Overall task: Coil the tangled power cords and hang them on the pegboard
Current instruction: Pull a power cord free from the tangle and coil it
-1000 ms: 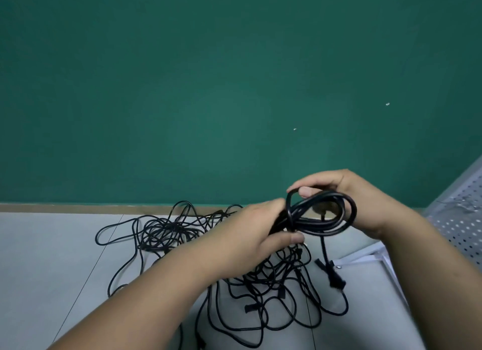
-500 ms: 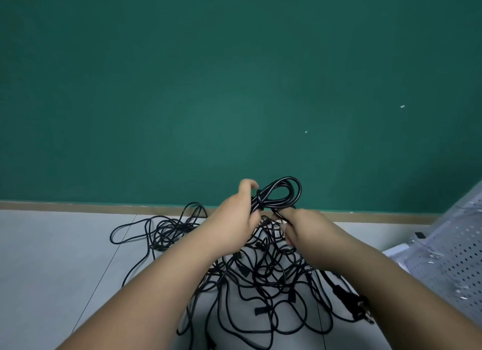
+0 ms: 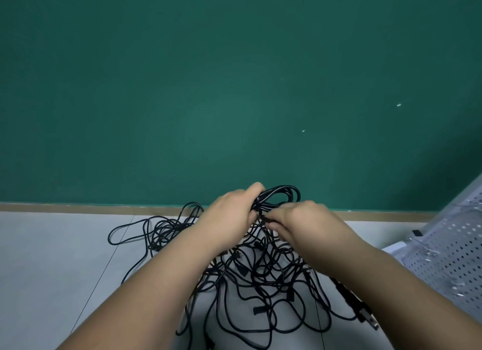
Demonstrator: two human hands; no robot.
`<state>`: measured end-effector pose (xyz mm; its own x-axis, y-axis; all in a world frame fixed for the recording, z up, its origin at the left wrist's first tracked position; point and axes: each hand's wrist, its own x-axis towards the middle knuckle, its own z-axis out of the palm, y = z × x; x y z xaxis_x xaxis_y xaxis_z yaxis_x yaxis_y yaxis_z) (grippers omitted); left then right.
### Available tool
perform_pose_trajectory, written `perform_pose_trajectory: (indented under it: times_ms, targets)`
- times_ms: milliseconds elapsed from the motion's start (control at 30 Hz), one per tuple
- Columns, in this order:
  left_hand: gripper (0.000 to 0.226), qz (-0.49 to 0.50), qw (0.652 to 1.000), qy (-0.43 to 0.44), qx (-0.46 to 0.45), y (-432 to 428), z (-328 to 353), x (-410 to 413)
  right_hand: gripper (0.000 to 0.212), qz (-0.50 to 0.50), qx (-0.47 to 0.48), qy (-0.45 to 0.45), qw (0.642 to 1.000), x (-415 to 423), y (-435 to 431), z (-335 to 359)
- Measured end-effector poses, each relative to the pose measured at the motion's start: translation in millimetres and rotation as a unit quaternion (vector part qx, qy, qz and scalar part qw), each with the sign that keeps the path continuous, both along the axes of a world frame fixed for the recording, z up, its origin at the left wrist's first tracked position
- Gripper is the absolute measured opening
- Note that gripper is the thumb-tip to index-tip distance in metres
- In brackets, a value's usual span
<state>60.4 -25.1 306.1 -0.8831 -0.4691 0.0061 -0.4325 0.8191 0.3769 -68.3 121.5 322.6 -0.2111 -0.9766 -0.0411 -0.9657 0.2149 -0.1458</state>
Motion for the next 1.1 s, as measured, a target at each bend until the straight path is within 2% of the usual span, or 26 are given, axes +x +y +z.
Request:
perform_pose_trajectory:
  times_ms: [100, 200, 267, 400, 500, 600, 667, 767, 867, 967, 1100]
  targets:
    - [0.025, -0.051, 0.998, -0.020, -0.013, -1.6, 3.0, -2.6, 0.034, 0.015, -0.086, 0.035, 0.996, -15.0, 7.3, 7.5]
    - [0.042, -0.099, 0.994, -0.051, 0.004, 2.0, 1.7, -5.3, 0.043, 0.004, -0.196, 0.012, 0.981, -34.1, 16.8, 10.8]
    - [0.042, -0.122, 0.991, -0.056, -0.004, 6.7, 1.0, -7.2, 0.042, -0.005, -0.238, -0.013, 0.971, -46.3, 20.9, 8.9]
    - [0.037, -0.162, 0.986, -0.040, -0.006, 16.0, 4.1, -6.7, 0.026, 0.006, -0.234, -0.125, 0.964, -62.9, 24.3, 8.2]
    - [0.043, -0.186, 0.982, -0.018, 0.021, 25.6, 4.9, -2.4, 0.010, -0.004, -0.160, -0.256, 0.953, -76.1, 28.0, 15.9]
    - [0.034, -0.189, 0.978, 0.034, 0.077, 34.4, 6.0, 0.9, 0.008, -0.023, -0.105, -0.396, 0.912, -85.3, 33.5, 18.5]
    - [0.029, -0.159, 0.974, 0.092, 0.132, 34.9, 4.2, 0.7, 0.010, -0.039, -0.106, -0.432, 0.895, -84.5, 31.8, 19.2]
    - [0.023, -0.088, 0.955, 0.178, 0.220, 33.6, 0.0, -0.4, 0.022, -0.060, -0.125, -0.353, 0.925, -74.2, 17.6, 8.5]
    - [0.029, -0.028, 0.936, 0.211, 0.280, 31.3, -1.7, -4.0, 0.017, -0.066, -0.096, -0.353, 0.928, -59.7, 6.2, -7.1]
    - [0.043, 0.000, 0.942, 0.201, 0.270, 26.3, -5.8, -4.7, 0.032, -0.060, -0.070, -0.282, 0.955, -51.0, 1.8, -17.3]
    - [0.047, 0.059, 0.965, 0.157, 0.203, 11.6, -7.1, -5.2, 0.025, -0.034, -0.079, -0.186, 0.979, -42.3, 4.3, -8.1]
